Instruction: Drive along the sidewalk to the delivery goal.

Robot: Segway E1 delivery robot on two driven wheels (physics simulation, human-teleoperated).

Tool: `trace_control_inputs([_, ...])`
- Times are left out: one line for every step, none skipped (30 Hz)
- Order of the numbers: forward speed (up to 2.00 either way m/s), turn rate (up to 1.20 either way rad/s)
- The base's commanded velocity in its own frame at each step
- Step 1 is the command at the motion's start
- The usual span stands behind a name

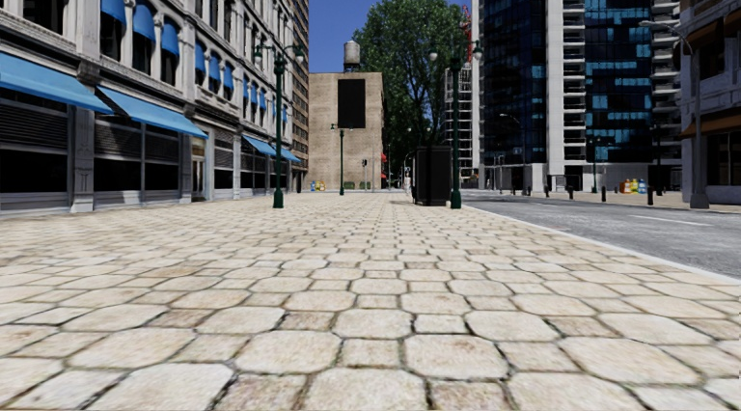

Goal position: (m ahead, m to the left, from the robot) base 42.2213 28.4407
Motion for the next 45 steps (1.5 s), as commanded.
trace_control_inputs([1.14, 0.0])
trace_control_inputs([1.14, 0.0])
trace_control_inputs([1.14, 0.0])
trace_control_inputs([1.14, 0.0])
trace_control_inputs([1.14, 0.0])
trace_control_inputs([1.14, 0.0])
trace_control_inputs([1.14, 0.0])
trace_control_inputs([1.14, 0.0])
trace_control_inputs([1.14, 0.0])
trace_control_inputs([1.14, 0.0])
trace_control_inputs([1.14, 0.0])
trace_control_inputs([1.14, 0.0])
trace_control_inputs([1.14, 0.0])
trace_control_inputs([1.14, 0.0])
trace_control_inputs([1.14, 0.0])
trace_control_inputs([1.14, 0.0])
trace_control_inputs([1.22, 0.0])
trace_control_inputs([2.0, 0.0])
trace_control_inputs([2.0, 0.0])
trace_control_inputs([2.0, 0.0])
trace_control_inputs([2.0, 0.0])
trace_control_inputs([2.0, 0.0])
trace_control_inputs([2.0, 0.0])
trace_control_inputs([2.0, 0.0])
trace_control_inputs([2.0, 0.0])
trace_control_inputs([2.0, 0.0])
trace_control_inputs([2.0, 0.0])
trace_control_inputs([2.0, 0.0])
trace_control_inputs([2.0, 0.0])
trace_control_inputs([2.0, 0.0])
trace_control_inputs([2.0, 0.03])
trace_control_inputs([2.0, 0.08])
trace_control_inputs([2.0, 0.08])
trace_control_inputs([2.0, 0.15])
trace_control_inputs([2.0, 0.17])
trace_control_inputs([2.0, 0.18])
trace_control_inputs([2.0, 0.18])
trace_control_inputs([2.0, 0.18])
trace_control_inputs([2.0, 0.18])
trace_control_inputs([2.0, 0.19])
trace_control_inputs([2.0, 0.19])
trace_control_inputs([2.0, 0.19])
trace_control_inputs([2.0, 0.19])
trace_control_inputs([2.0, 0.19])
trace_control_inputs([2.0, 0.19])
